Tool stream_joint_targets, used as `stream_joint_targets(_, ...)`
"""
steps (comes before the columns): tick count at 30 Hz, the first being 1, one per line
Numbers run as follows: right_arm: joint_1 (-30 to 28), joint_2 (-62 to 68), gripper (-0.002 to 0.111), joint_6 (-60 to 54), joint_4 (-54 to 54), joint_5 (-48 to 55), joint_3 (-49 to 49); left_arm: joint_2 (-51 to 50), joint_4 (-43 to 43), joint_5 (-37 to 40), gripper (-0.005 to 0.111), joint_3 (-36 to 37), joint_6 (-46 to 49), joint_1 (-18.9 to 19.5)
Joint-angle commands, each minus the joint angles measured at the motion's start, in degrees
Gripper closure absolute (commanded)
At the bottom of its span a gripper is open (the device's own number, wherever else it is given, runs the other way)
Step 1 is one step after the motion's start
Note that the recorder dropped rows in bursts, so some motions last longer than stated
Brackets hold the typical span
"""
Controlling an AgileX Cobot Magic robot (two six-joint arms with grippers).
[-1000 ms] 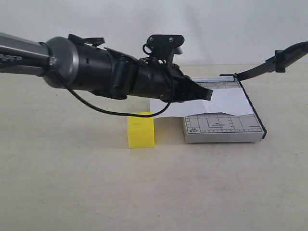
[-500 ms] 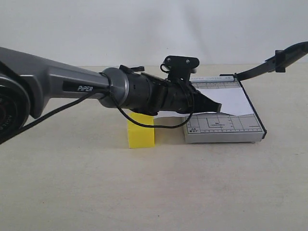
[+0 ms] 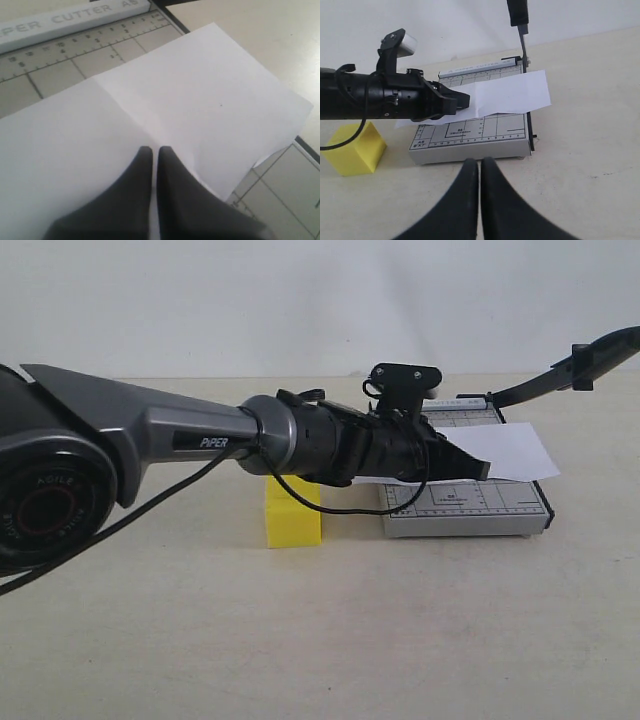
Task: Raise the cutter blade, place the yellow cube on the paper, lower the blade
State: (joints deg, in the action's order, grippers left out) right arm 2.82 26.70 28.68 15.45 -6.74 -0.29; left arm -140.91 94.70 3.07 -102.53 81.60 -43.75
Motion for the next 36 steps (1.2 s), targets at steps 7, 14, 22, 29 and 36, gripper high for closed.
stream_joint_targets(7,0.01,-0.12,0.106,-0.11,-0.10,-0.74,0.29,-2.51,0.63,0.12,0.102,-3.08,0.08,-0.82)
stream_joint_targets(14,0.01,-0.12,0.106,-0.11,-0.10,-2.65,0.29,-2.51,0.81,1.47,0.102,-3.46,0.08,-0.91)
stream_joint_targets(22,0.01,-0.12,0.106,-0.11,-0.10,-2.92,0.29,-2.40,0.81,1.47,0.102,-4.28,-0.63,-0.91)
stream_joint_targets(29,0.01,-0.12,0.106,-0.11,-0.10,-2.00,0.29,0.41,0.81,-0.24,0.102,-6.49,-2.31,-0.91)
stream_joint_targets(36,0.01,-0.12,0.106,-0.11,-0.10,-1.83,0.29,6.26,0.81,-6.35,0.102,-2.87,-3.21,-1.44)
